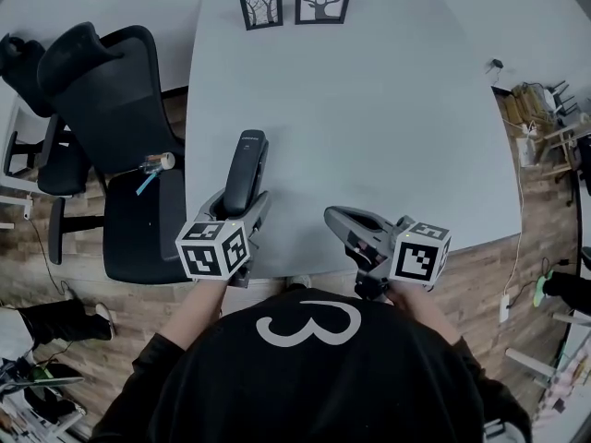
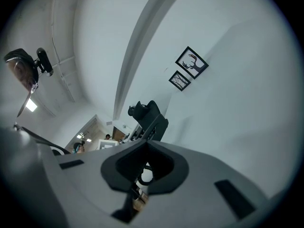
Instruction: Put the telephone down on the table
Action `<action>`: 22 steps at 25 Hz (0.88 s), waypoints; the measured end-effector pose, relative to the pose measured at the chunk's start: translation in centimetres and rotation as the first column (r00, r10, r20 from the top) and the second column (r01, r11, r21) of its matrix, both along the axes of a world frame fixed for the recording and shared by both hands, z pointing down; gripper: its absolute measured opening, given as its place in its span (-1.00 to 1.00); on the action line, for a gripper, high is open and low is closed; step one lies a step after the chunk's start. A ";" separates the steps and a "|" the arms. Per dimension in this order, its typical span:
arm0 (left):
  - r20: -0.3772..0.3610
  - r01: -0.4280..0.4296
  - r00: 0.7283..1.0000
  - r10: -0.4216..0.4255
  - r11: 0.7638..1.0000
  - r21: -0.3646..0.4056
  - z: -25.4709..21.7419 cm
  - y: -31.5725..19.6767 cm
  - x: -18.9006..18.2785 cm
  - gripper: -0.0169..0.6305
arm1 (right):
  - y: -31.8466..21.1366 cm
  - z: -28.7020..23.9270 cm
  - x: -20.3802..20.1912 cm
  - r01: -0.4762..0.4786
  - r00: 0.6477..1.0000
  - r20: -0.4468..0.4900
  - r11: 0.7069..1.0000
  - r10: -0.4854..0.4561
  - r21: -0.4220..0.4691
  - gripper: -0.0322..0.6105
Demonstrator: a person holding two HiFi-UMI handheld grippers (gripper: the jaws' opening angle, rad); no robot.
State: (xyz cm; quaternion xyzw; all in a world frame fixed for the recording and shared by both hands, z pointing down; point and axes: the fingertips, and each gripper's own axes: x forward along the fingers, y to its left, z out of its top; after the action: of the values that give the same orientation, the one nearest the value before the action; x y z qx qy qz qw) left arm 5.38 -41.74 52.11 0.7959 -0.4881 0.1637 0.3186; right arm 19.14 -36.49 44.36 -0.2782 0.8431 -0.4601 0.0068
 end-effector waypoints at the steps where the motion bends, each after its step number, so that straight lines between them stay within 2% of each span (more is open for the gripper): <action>1: 0.013 0.002 1.000 -0.002 1.000 -0.007 0.7 -0.3 0.1 0.00 | -0.1 0.2 0.1 -0.002 1.000 -0.002 1.000 0.002 -0.002 -0.87; 14: 0.116 0.027 0.993 -0.015 0.994 -0.105 6.2 -0.9 0.1 0.00 | -0.1 1.9 0.9 -0.024 1.000 0.003 0.999 0.024 -0.041 -0.87; 18: 0.193 0.020 0.981 0.001 0.994 -0.106 7.1 -0.7 0.2 0.00 | -0.2 1.8 1.3 -0.046 0.996 0.073 0.995 0.052 -0.084 -0.87; 22: 0.260 0.002 0.965 0.030 0.993 -0.120 7.9 -0.4 0.2 -0.01 | 0.1 2.1 1.3 -0.047 0.997 0.055 0.995 0.051 -0.088 -0.87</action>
State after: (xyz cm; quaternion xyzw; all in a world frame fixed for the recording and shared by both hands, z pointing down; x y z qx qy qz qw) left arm 5.55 -42.13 59.98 0.7503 -0.5095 0.2981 0.2975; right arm 20.41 -36.36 46.43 -0.2857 0.8148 -0.5036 0.0301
